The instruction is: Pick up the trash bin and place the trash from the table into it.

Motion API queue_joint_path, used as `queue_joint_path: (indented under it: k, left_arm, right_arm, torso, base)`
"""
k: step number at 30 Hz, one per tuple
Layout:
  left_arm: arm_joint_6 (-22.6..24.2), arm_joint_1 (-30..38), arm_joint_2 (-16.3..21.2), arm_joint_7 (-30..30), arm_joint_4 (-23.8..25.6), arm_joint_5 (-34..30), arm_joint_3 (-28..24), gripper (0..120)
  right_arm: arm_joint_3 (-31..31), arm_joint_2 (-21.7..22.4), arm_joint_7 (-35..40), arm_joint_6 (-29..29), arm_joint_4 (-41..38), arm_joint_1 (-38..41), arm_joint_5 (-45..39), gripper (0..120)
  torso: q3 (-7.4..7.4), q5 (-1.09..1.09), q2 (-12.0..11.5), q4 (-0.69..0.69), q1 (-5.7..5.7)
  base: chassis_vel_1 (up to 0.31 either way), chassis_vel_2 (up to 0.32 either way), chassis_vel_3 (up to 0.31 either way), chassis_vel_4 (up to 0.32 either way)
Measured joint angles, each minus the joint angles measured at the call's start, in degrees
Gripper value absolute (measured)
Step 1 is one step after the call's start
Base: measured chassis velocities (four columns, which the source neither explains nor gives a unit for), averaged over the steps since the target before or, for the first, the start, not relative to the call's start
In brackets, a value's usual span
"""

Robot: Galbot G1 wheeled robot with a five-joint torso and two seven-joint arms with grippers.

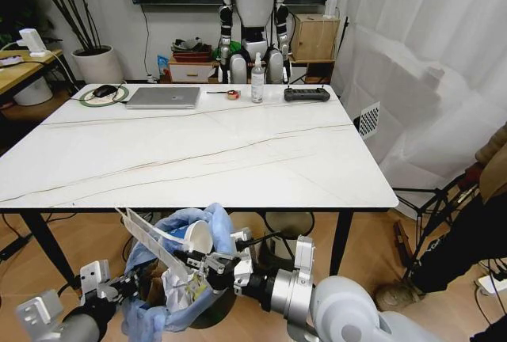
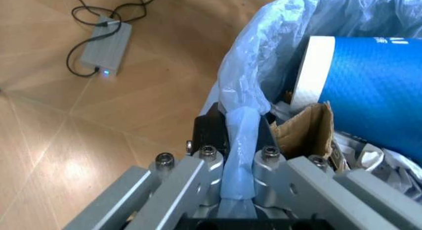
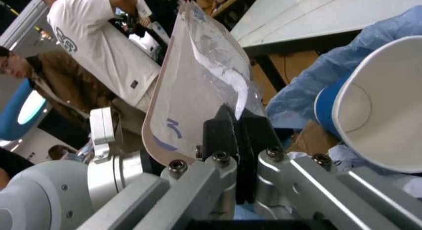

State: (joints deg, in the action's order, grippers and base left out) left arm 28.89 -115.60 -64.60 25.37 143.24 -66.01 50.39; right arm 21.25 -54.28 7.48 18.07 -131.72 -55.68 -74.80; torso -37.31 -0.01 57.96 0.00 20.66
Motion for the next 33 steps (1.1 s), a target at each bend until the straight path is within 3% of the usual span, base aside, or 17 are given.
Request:
queue_joint_path:
  k: [18, 33]
  left_arm:
    - [0.0, -0.1, -0.1, -0.2, 0.0, -0.1, 0.3, 0]
    - [0.0, -1.1, -0.8, -0.3, 0.0, 0.0, 0.8, 0]
  right_arm:
    - [2.0, 0.6, 1.0, 1.8, -0.5, 1.0, 11.3, 0]
    - [1.9, -0.9, 1.9, 1.5, -0.8, -1.4, -0.1, 0]
  torso:
    - [0.00, 0.00, 0.0, 0.00, 0.00]
    - [0.00, 0.00, 0.0, 0.00, 0.00]
  base:
    - [0.000, 0.000, 0.000, 0.000]
    - [0.000, 0.000, 0.000, 0.000]
